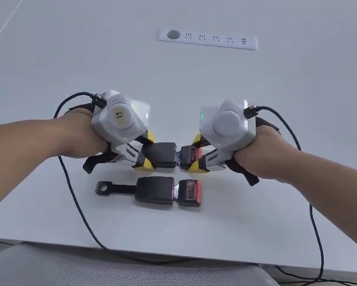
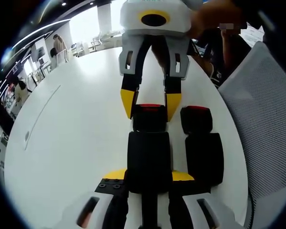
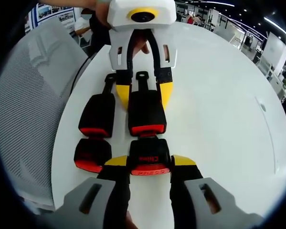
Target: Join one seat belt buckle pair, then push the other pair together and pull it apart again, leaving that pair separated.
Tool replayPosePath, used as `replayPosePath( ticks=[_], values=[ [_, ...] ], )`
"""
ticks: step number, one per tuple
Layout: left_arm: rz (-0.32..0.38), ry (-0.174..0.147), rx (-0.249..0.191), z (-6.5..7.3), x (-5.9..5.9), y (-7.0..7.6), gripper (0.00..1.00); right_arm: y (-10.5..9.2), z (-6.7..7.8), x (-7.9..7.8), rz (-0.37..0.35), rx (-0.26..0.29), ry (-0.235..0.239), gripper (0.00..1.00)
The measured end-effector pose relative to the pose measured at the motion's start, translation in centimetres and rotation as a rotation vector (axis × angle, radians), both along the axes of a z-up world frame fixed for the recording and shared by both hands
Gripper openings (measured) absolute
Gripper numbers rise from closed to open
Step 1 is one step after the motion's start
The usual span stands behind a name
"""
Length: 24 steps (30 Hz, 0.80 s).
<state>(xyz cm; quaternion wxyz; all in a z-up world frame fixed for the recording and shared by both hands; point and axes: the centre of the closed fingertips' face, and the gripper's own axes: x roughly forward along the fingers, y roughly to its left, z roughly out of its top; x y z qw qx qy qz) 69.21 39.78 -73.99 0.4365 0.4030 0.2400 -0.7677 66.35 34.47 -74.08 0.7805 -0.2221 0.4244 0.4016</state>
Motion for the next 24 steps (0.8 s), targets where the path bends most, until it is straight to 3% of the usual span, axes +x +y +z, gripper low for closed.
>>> replayPosePath(
  ticks=[24],
  values=[
    [0.015,0.001,-0.008,0.06,0.06,-0.03,0.31,-0.15,0.11,-0.26,-0.005,-0.016,0.001,0.30]
  ],
)
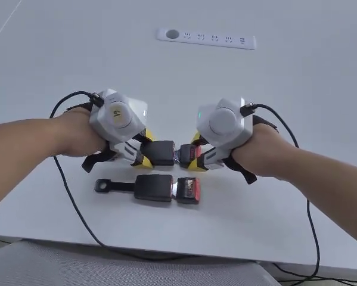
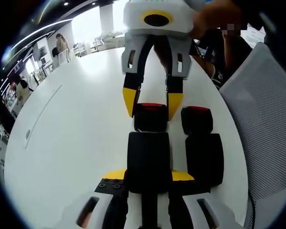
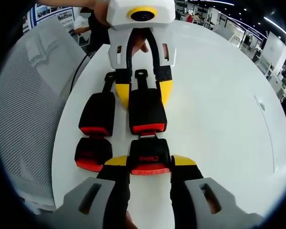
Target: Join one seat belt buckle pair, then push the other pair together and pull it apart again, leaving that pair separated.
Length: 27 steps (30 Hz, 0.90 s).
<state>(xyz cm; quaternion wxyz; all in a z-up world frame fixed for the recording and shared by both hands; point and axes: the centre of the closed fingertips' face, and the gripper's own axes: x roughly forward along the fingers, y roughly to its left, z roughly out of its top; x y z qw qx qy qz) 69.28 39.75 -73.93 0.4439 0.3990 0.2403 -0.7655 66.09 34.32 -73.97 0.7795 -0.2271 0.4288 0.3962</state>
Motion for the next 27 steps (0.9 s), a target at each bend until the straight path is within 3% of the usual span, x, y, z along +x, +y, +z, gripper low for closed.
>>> replayPosePath(
  ticks=[10,19,27],
  values=[
    [-0.001,0.004,-0.006,0.0,0.0,-0.1,0.31,-0.8,-0.1,-0.5,-0.013,0.001,0.016,0.31],
    [-0.003,0.006,-0.008,0.0,0.0,-0.1,0.31,-1.2,0.1,-0.8,-0.009,0.017,-0.006,0.31],
    [0.001,0.005,-0.004,0.0,0.0,0.0,0.32,-2.9,0.1,-1.8,-0.029,0.016,-0.004,0.32]
  ],
)
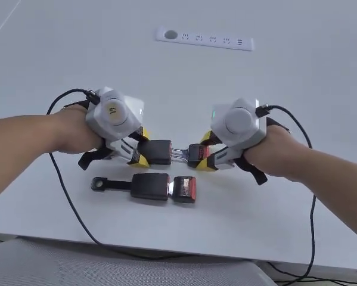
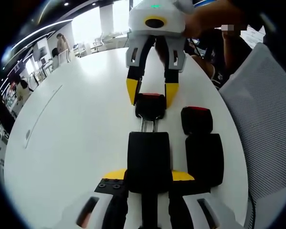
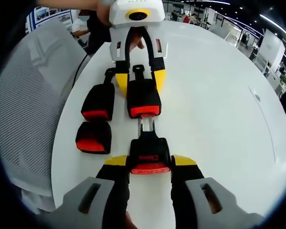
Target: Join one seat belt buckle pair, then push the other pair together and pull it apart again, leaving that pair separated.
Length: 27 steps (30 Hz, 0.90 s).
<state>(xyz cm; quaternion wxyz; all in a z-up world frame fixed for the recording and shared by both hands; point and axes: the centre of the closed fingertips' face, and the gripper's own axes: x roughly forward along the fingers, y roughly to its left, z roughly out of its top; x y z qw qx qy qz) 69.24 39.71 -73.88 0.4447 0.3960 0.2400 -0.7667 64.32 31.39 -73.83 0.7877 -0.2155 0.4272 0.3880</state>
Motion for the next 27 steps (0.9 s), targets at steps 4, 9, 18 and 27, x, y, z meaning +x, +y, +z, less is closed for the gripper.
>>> replayPosePath(
  ticks=[4,9,18,27],
  values=[
    [0.000,-0.004,0.004,0.0,0.0,0.0,0.32,-1.4,-0.1,-0.7,-0.006,-0.010,0.003,0.32],
    [0.000,-0.012,0.012,0.0,-0.1,0.0,0.32,-3.3,-0.2,-2.2,-0.008,-0.031,0.009,0.32],
    [0.003,-0.020,0.027,0.0,-0.1,0.0,0.32,-5.2,-0.4,-3.8,-0.017,-0.038,0.034,0.32],
    [0.005,-0.026,0.036,0.0,-0.1,0.1,0.32,-6.1,-0.6,-4.6,-0.020,-0.056,0.040,0.33]
  ],
)
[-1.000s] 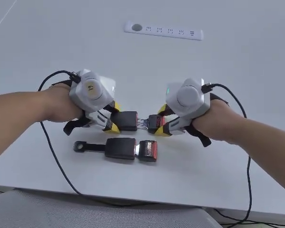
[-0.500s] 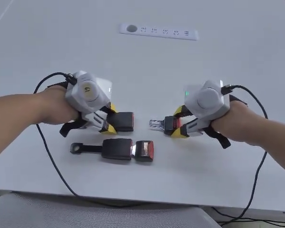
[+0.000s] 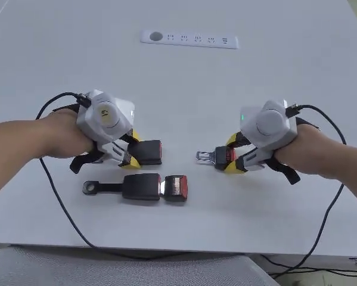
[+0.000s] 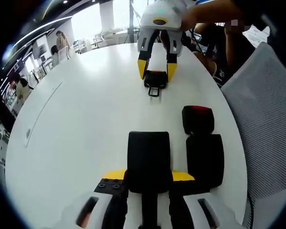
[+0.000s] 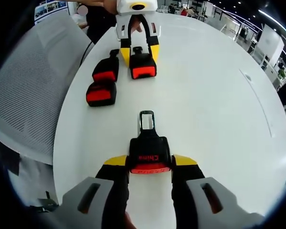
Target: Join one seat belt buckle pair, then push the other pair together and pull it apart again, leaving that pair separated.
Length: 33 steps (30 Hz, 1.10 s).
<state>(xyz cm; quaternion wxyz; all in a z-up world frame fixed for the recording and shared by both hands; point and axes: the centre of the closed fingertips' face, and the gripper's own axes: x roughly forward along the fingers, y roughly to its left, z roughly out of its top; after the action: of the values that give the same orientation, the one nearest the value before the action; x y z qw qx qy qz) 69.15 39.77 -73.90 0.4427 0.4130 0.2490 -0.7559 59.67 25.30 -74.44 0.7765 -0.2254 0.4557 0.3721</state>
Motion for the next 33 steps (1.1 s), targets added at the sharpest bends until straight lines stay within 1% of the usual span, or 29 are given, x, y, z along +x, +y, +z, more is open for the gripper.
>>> replayPosePath(
  ticks=[3,5,10,14,17,20,21,22,23,24,25,26,28,29,32,33],
  values=[
    [0.000,0.000,-0.001,0.0,0.0,0.0,0.32,-0.2,-0.3,-0.3,0.010,-0.022,0.009,0.33],
    [0.003,-0.003,0.001,0.0,0.0,0.0,0.33,-0.2,-0.2,-0.5,-0.002,-0.020,0.017,0.33],
    [0.007,-0.012,0.001,0.0,0.0,0.1,0.33,0.1,0.2,-0.5,-0.001,-0.026,0.011,0.34],
    [0.009,-0.018,0.001,0.0,0.0,0.0,0.33,0.0,0.4,-0.5,-0.017,-0.028,0.004,0.35],
    [-0.001,-0.030,-0.002,0.0,0.0,-0.1,0.33,0.0,0.5,-0.5,-0.022,-0.034,-0.012,0.37],
    [-0.005,-0.044,-0.007,0.1,0.0,-0.1,0.34,0.1,0.6,-0.5,-0.043,-0.020,-0.015,0.36],
    [-0.007,-0.047,-0.010,0.1,0.1,-0.2,0.35,0.1,0.7,-0.5,-0.052,-0.018,-0.021,0.37],
    [-0.011,-0.050,-0.018,0.1,0.0,-0.2,0.38,0.1,0.8,-0.5,-0.059,-0.015,-0.026,0.37],
    [-0.009,-0.053,-0.021,0.1,0.1,-0.2,0.43,0.1,0.9,-0.5,-0.077,-0.005,-0.028,0.37],
    [-0.006,-0.056,-0.021,0.1,0.1,-0.2,0.45,0.1,1.0,-0.5,-0.087,-0.001,-0.031,0.37],
    [0.001,-0.057,-0.021,0.3,0.1,-0.1,0.45,0.2,1.3,-0.4,-0.101,0.012,-0.048,0.38],
    [0.001,-0.056,-0.030,0.5,0.1,-0.1,0.46,0.2,1.6,-0.4,-0.112,0.020,-0.057,0.38],
    [0.011,-0.048,-0.054,1.4,0.1,-0.1,0.46,0.3,2.1,-0.6,-0.141,0.033,-0.068,0.39],
    [0.017,-0.041,-0.073,1.9,0.0,-0.1,0.46,0.3,2.3,-0.7,-0.153,0.040,-0.071,0.39],
    [0.056,-0.044,-0.104,3.0,0.3,0.3,0.49,0.3,2.6,-1.1,-0.178,0.040,-0.098,0.42],
    [0.058,-0.045,-0.106,3.1,0.4,0.4,0.49,0.2,2.6,-1.1,-0.181,0.041,-0.099,0.43]
  ],
)
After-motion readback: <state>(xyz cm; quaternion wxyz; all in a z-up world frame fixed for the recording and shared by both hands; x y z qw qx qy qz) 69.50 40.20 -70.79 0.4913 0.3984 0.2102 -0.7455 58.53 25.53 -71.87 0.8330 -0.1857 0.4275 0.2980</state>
